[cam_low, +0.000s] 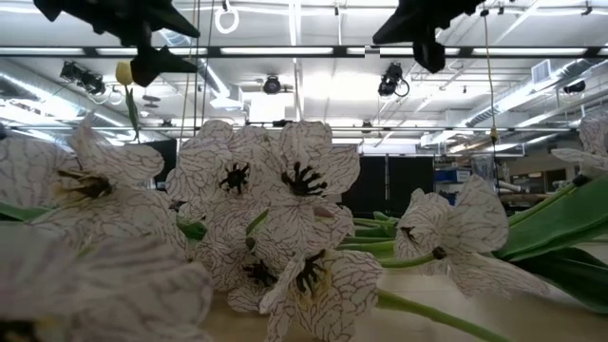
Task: Sort flowers into vase by color
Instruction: Put the bottom red flower into the right transparent vase
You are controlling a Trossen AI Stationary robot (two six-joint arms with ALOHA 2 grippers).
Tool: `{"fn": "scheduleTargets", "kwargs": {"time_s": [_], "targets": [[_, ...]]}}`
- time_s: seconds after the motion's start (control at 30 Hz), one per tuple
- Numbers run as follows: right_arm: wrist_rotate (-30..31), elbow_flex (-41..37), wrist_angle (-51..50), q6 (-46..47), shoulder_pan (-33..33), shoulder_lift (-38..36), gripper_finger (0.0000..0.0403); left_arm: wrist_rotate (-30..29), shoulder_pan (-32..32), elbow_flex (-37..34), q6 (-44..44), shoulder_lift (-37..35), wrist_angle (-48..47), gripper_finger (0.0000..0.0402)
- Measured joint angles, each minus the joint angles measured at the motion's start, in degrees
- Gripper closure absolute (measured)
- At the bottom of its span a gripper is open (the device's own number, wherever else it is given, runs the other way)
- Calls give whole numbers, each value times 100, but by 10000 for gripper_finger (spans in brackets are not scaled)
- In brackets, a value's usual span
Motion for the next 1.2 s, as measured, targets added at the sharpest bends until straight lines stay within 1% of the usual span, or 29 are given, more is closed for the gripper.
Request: {"fn": "scheduleTargets", "kwargs": {"time_s": [0.1, 0.27, 0.37, 0.43, 0.5, 0.57, 0.63, 0.7, 0.73, 0.8, 0.9, 1.0, 1.07, 1.13, 1.2], "targets": [[93, 268, -398, -197, -46, -2, 381, -189, -731, -156, -323, 87, -261, 94], [513, 598, -1197, -185, -151, -11, 381, -259, -1885, -477, -1329, 277, -448, 94], [619, 624, -1892, 285, -221, -7, 381, -440, -2400, -594, -1904, 474, -539, 94], [749, 626, -2436, 1035, -250, -7, 381, -533, -2586, -623, -2339, 636, -543, 94], [940, 626, -3088, 2249, -251, -4, 381, -594, -2666, -632, -2784, 830, -528, 94], [1076, 626, -3892, 3724, -206, 25, 381, -634, -2709, -633, -3203, 1030, -531, 94], [1215, 626, -4527, 4547, -91, 53, 382, -638, -2711, -633, -3618, 1216, -523, 94], [1485, 628, -4950, 5203, 94, 109, 382, -637, -2711, -633, -3953, 1381, -525, 94], [1571, 628, -5114, 5700, 153, 156, 382, -637, -2711, -633, -4082, 1439, -525, 94], [1507, 626, -5229, 6575, 202, 205, 382, -639, -2711, -633, -4253, 1533, -494, 94], [1458, 626, -5289, 7050, 215, 255, 382, -731, -2708, -633, -4481, 1608, -367, 94], [1656, 626, -5446, 7656, 311, 390, 382, -925, -2694, -633, -4772, 1621, -219, 94], [1720, 610, -5509, 8198, 329, 499, 382, -937, -2650, -633, -4905, 1624, -203, 94], [1674, 518, -5502, 8642, 329, 596, 382, -937, -2591, -633, -5182, 1624, -194, 94], [1469, 371, -5464, 8919, 329, 710, 382, -933, -2536, -633, -5507, 1624, -236, 94]]}}
